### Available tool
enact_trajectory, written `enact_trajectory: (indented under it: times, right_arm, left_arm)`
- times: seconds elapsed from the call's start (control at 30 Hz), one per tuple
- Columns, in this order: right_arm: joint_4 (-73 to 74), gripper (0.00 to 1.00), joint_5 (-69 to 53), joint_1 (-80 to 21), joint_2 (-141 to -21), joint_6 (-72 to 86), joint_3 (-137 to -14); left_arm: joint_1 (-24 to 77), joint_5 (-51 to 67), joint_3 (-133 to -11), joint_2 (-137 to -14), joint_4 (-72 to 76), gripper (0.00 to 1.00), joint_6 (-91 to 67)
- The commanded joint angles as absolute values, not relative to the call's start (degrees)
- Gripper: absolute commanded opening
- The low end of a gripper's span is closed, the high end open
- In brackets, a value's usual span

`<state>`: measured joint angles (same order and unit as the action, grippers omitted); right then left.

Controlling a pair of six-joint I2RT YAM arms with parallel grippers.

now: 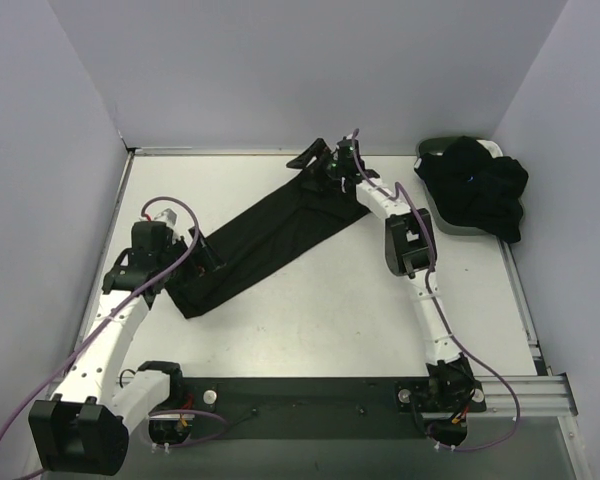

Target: Fold and stack the t-shirts

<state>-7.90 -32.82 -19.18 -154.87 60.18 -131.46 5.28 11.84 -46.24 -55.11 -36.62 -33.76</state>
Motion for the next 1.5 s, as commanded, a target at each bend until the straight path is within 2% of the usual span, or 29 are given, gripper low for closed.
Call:
enact_trajectory:
  times: [0.0,0.13,0.3,0.37,0.6,0.9,1.27,1.47]
  right_arm:
    - [-23.72,1.0,-37.45,-18.64,-144.11,61.19,-126.59]
    - [-27.68,1.0,-33.85,-17.58,-126.16,52.5,-107.11]
    - [-26.63,1.0,-31.38,-18.19,-103.16,46.24,-90.2]
    - [-26.9,1.0,-30.5,-19.15,-97.5,44.66,-82.41]
    - [-17.5,1.0,-24.09,-25.47,-75.98,36.32,-69.19]
    - [-9.41,1.0,-18.29,-32.25,-60.84,31.65,-61.09]
    - [-3.26,1.0,-14.86,-35.77,-53.88,29.36,-57.31]
    - [-0.97,1.0,-13.45,-35.77,-53.79,28.39,-58.18]
  left_arm:
    - [5.36,9.68,-46.23,-57.21,-33.57,0.97,-32.61]
    - [5.89,2.74,-46.58,-59.32,-35.94,0.98,-32.96]
    - [7.38,-6.4,-47.63,-63.01,-39.19,0.98,-36.73]
    - [9.22,-9.22,-47.9,-65.12,-40.08,0.98,-38.49]
    - [13.09,-12.66,-47.81,-68.72,-37.53,0.97,-41.92]
    - [15.64,-15.38,-46.93,-77.07,-32.79,0.97,-45.87]
    - [18.1,-19.07,-52.65,-89.29,-31.11,0.97,-48.07]
    - [29.86,-21.18,-49.22,-90.26,-30.5,0.97,-51.5]
